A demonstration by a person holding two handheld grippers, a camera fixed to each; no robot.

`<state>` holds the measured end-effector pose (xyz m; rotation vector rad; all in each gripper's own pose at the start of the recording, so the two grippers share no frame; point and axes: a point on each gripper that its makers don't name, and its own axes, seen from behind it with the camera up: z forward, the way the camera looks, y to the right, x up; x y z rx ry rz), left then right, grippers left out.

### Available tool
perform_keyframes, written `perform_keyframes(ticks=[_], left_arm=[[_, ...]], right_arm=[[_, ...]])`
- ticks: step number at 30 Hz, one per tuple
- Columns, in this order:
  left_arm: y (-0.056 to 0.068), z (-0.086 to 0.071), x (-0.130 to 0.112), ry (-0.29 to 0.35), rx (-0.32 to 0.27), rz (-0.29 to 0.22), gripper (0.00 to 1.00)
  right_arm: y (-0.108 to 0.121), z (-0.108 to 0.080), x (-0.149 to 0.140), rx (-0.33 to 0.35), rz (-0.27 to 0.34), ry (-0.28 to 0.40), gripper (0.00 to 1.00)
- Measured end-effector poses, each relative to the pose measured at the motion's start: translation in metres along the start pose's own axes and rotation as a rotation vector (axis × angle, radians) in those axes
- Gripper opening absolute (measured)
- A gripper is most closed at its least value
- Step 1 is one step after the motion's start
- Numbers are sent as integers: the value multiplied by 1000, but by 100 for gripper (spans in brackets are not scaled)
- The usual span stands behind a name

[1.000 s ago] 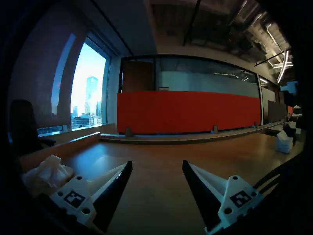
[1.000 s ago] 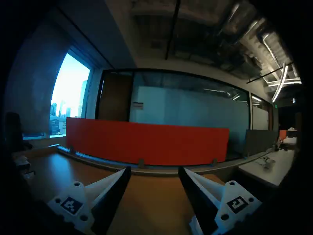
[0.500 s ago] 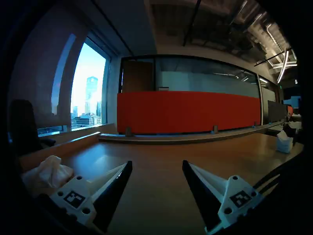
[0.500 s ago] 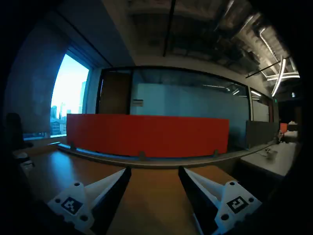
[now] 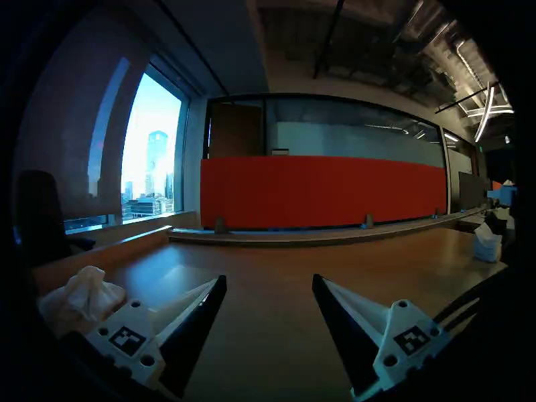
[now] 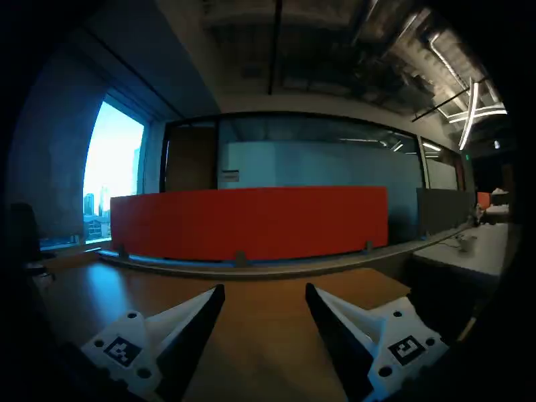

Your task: Fold towel

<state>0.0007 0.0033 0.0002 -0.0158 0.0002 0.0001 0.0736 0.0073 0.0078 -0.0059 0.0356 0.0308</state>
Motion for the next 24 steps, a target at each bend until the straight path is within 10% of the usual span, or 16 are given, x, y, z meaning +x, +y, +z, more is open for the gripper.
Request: perform_keyframes(ticks=[24], left_arm=[[0, 0, -1, 0, 0, 0, 94]], right_arm=[[2, -1, -48, 2, 7, -19, 93]])
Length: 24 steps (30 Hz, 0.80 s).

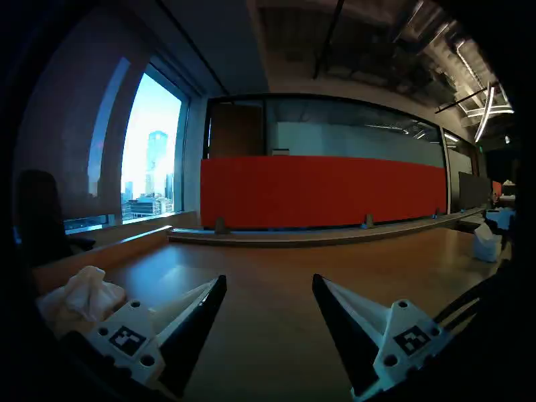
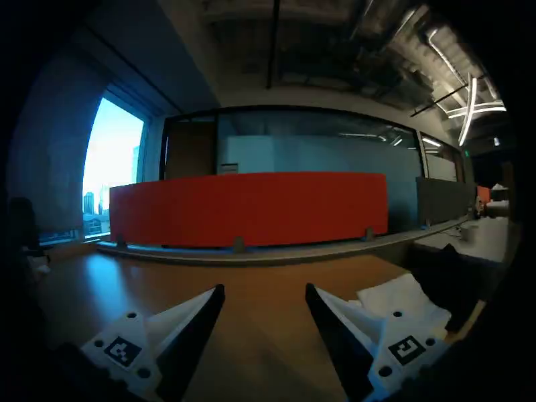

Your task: Fold towel

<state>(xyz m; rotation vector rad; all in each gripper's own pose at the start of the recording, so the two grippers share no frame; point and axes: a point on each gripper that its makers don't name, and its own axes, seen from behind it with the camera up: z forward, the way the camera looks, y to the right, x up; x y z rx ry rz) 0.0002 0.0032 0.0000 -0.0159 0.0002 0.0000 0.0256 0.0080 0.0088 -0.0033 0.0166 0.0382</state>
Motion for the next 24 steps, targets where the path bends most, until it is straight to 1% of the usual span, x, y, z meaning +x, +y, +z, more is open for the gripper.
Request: perform_keyframes(ticks=[6, 14, 24], left_arm=[[0, 0, 0, 0, 0, 0, 95], [0, 0, 0, 0, 0, 0, 95], [0, 0, 0, 0, 0, 0, 95]], right_arm=[[-4, -2, -9, 10, 3, -6, 93], [-5, -4, -21, 12, -13, -8, 93], [-2, -9, -21, 0, -6, -5, 93]])
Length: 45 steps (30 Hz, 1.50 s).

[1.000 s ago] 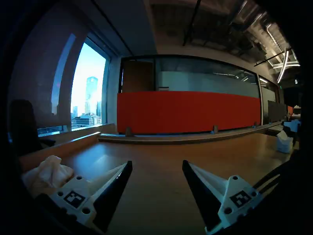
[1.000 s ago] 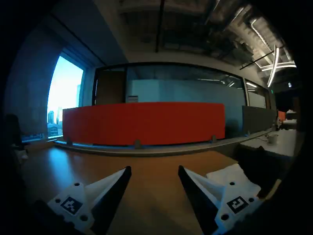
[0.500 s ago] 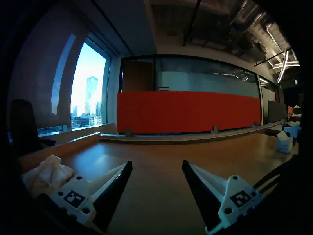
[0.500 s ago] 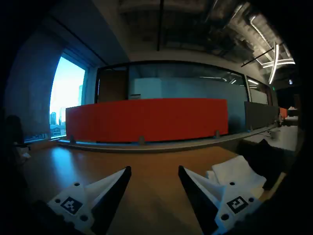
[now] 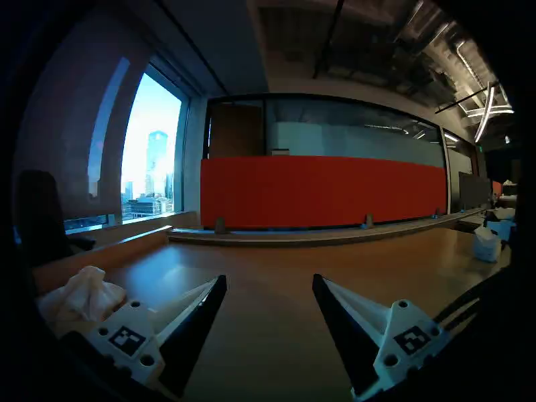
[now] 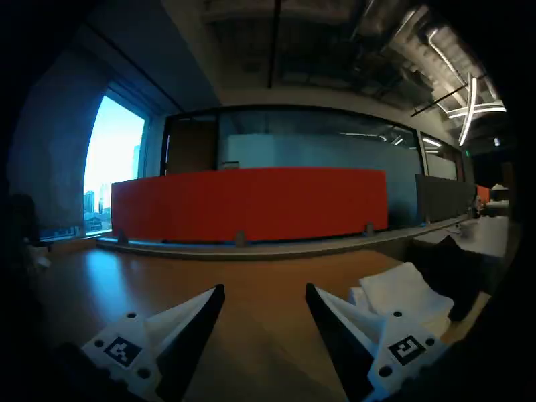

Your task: Fold towel

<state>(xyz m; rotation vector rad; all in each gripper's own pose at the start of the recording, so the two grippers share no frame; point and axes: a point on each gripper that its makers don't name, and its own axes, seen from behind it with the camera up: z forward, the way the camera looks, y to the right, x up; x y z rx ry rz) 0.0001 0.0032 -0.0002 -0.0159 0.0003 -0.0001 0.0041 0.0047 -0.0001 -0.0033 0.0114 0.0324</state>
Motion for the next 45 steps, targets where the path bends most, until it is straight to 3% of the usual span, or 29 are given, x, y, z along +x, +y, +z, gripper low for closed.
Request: perform_keyframes(ticks=[11, 45], left_arm=[[0, 0, 0, 0, 0, 0, 95], [0, 0, 0, 0, 0, 0, 95]], right_arm=[[-4, 1, -2, 0, -33, -10, 93], [-6, 0, -3, 3, -33, -12, 93]])
